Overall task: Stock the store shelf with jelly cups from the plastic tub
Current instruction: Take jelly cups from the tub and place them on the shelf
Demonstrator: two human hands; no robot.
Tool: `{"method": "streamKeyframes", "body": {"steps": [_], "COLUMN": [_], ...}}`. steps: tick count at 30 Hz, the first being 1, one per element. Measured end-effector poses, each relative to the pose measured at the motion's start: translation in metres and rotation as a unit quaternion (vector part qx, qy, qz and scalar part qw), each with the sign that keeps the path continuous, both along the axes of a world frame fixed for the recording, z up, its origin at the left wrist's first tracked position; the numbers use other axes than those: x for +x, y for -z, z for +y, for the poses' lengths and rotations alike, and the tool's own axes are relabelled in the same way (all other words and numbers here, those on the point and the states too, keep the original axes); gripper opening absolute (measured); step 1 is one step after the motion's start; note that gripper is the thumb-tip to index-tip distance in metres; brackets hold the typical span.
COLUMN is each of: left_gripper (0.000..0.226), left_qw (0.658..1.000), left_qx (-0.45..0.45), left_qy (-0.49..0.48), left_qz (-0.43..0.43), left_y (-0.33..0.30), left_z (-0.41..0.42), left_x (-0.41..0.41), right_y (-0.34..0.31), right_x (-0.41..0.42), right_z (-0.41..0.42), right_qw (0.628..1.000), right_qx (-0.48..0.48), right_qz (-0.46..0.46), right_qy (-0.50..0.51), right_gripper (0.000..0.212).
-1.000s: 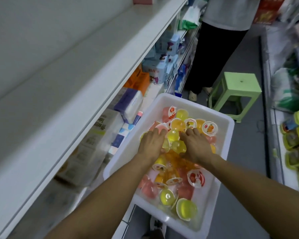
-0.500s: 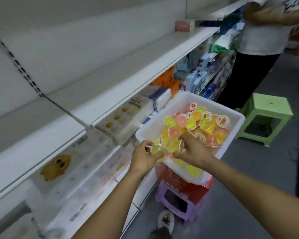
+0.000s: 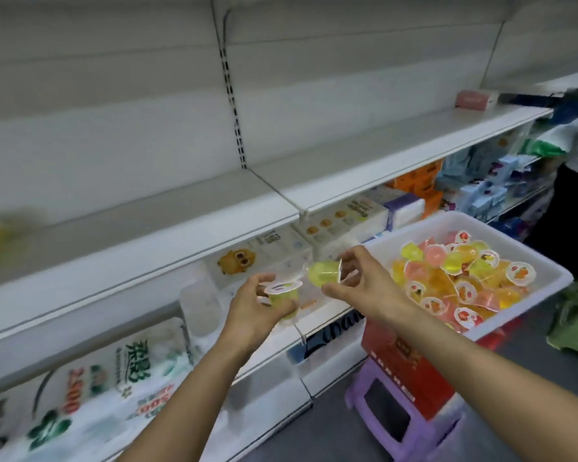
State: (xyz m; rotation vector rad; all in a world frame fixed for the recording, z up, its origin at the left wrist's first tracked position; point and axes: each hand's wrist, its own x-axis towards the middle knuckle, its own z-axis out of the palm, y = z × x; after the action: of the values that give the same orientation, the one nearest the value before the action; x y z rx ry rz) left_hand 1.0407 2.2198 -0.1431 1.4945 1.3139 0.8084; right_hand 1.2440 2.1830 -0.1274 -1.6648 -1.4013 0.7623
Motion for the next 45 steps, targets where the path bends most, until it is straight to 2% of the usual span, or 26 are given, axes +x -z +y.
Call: {"method": "streamKeyframes", "body": {"steps": [9,12,17,24,28,32,38,45], "left_gripper": [0.046,0.048,0.052,0.053,0.053,0.054,0.054,0.049], "left_qw": [0.991,0.984,0.965,0.927,0.904,0.874,0.877,0.892], "left_qx": [0.081,0.119,0.144,0.174,0.194,0.220,0.217,0.222], "left_qy": [-0.110,-0.130,-0.185,-0.279,-0.301,-0.327,-0.314,-0.268], "left_qz": [-0.001,0.039,0.115,0.183,0.232,0.285,0.292,0.287], "left_y": [-0.043,-0.048,-0.049,-0.075,-0.087,-0.098,-0.107,-0.111], "left_z": [0.000,-0.005,-0.020,-0.024,-0.020,-0.014,0.000,0.018], "left_x": [-0.087,-0.119,-0.199,-0.311,-0.358,-0.396,-0.432,-0.433], "right_y": [-0.041,-0.051,-0.063,-0.077,-0.074,-0.068,-0.067,-0.069], "right_x": [-0.078,-0.114,-0.208,-0.348,-0.409,-0.453,-0.493,-0.498], "right_z": [0.033,0.048,0.087,0.124,0.142,0.155,0.173,0.169], "right_qw": [0.994,0.988,0.971,0.925,0.911,0.908,0.911,0.915], "right_qx": [0.057,0.066,0.092,0.136,0.125,0.125,0.125,0.108], "right_qz": [0.016,0.012,-0.052,-0.149,-0.217,-0.232,-0.241,-0.234], "right_qy": [-0.095,-0.137,-0.213,-0.322,-0.329,-0.325,-0.310,-0.312], "right_gripper": [0.042,0.040,0.044,0.050,0.049,0.044,0.045,0.051]}}
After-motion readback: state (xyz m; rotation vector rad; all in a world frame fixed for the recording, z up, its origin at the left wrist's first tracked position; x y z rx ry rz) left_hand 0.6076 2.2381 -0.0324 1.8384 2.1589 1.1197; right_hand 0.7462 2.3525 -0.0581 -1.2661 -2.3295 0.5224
